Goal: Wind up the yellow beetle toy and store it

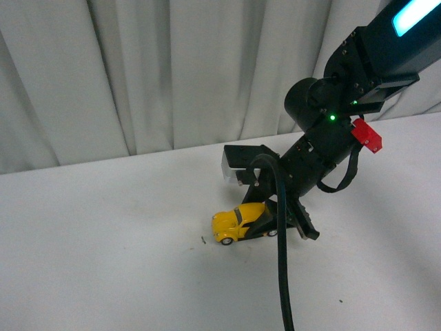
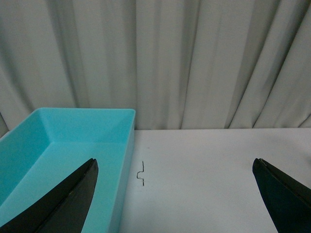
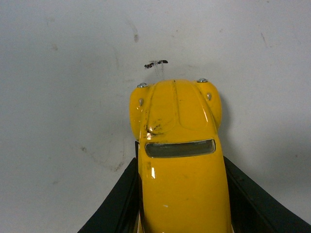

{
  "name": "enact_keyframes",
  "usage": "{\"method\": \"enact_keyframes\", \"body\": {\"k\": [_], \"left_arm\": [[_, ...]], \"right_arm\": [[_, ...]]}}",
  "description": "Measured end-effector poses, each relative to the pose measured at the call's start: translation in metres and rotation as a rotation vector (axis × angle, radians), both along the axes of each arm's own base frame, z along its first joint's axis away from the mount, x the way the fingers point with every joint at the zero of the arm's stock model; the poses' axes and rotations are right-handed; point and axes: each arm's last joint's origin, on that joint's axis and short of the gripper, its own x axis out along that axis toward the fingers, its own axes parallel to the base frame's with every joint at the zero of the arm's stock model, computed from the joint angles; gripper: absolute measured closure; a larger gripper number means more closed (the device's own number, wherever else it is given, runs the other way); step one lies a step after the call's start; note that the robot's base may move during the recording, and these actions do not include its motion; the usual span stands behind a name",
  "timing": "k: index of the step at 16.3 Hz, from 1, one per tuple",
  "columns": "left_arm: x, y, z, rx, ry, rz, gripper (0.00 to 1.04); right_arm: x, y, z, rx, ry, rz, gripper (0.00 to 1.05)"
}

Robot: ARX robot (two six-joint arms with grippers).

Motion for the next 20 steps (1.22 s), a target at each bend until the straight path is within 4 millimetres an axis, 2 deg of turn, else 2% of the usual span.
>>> {"method": "enact_keyframes", "body": {"k": [2,6,8,11,15,17,20], "left_arm": [[0.0,0.0,0.0,0.0,0.0,0.0,0.07],[0.0,0.0,0.0,0.0,0.0,0.0,0.07],[0.0,0.0,0.0,0.0,0.0,0.0,0.07],[0.0,0.0,0.0,0.0,0.0,0.0,0.07],[0.0,0.0,0.0,0.0,0.0,0.0,0.07],[0.0,0.0,0.0,0.0,0.0,0.0,0.07],[0.0,0.0,0.0,0.0,0.0,0.0,0.07]], "right_arm": [[-0.01,-0.026,-0.006,0.031,-0.006,-0.03,0.62],[-0.025,-0.061,-0.011,0.043,-0.001,-0.086,0.62],[-0.049,-0.097,-0.014,0.047,0.005,-0.125,0.62],[-0.062,-0.109,-0.015,0.049,0.011,-0.125,0.62],[-0.064,-0.115,-0.014,0.043,-0.01,-0.095,0.62],[-0.064,-0.115,-0.015,0.01,-0.005,-0.074,0.48],[-0.068,-0.115,-0.017,0.022,0.019,-0.061,0.1]]}}
